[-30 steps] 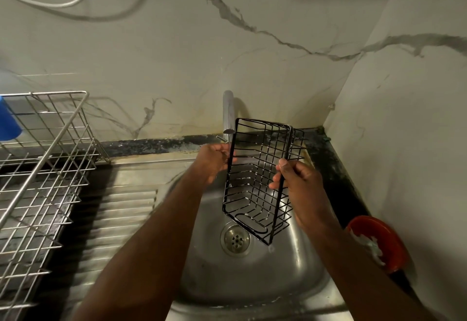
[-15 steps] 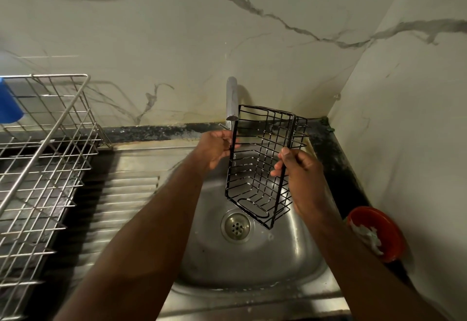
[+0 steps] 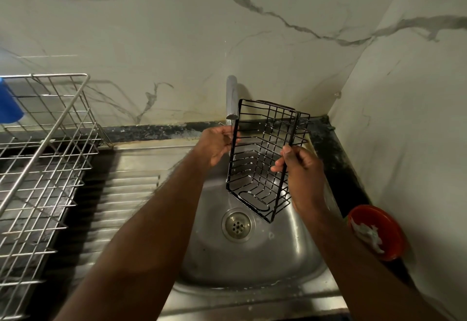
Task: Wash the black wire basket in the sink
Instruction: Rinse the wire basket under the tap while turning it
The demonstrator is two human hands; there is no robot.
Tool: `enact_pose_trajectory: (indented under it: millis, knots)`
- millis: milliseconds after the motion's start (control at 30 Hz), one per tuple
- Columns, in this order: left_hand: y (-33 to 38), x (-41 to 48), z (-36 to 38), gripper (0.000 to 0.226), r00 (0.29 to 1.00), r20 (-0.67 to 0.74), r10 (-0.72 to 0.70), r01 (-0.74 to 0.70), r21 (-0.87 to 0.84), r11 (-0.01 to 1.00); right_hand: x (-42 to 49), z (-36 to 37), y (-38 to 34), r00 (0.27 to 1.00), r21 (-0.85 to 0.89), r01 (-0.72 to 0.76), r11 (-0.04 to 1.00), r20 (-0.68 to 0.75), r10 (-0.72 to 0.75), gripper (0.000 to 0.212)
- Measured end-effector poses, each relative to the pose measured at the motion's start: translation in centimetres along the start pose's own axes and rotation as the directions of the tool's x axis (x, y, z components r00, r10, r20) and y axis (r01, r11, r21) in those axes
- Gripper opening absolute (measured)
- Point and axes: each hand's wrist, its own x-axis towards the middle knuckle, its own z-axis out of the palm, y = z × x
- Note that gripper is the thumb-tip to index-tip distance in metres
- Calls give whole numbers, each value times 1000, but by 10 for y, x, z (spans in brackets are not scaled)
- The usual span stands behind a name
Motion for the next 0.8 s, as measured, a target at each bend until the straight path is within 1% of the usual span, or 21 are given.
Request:
enact_pose_trajectory:
  millis: [133, 233, 267, 367, 467, 600, 700, 800]
  knots:
    - [0, 2, -2, 36, 999, 27, 20, -20, 31, 999, 1, 0, 4, 998, -33, 43, 999, -41, -44, 22]
    - [-2, 0, -4, 26, 998, 33, 44, -49, 161, 986, 1, 2, 6, 996, -41, 72, 997, -57, -74, 23]
    - [-4, -1, -6, 26, 998, 28, 48, -53, 210, 976, 1, 2, 7, 995, -42, 74, 996, -56, -77, 23]
    - [-13, -6, -13, 29, 999, -4, 33, -30, 330, 944, 1, 5, 9, 997, -30, 65, 997, -32, -66, 24]
    - [-22, -11, -21, 33, 1000, 5, -3, 1, 370, 929, 1, 9, 9, 997, -8, 72, 997, -18, -72, 25]
    - [-35, -13, -33, 38, 999, 5, -41, 34, 464, 885, -1, 10, 9, 998, 6, 64, 998, -18, -64, 25]
    - [-44, -15, -35, 34, 996, 16, -93, 76, 452, 889, -2, 8, 7, 998, 0, 63, 998, -23, -63, 27]
    - [-49, -21, -29, 35, 996, 36, -81, 57, 434, 899, -1, 5, 5, 998, -33, 64, 997, -19, -65, 27]
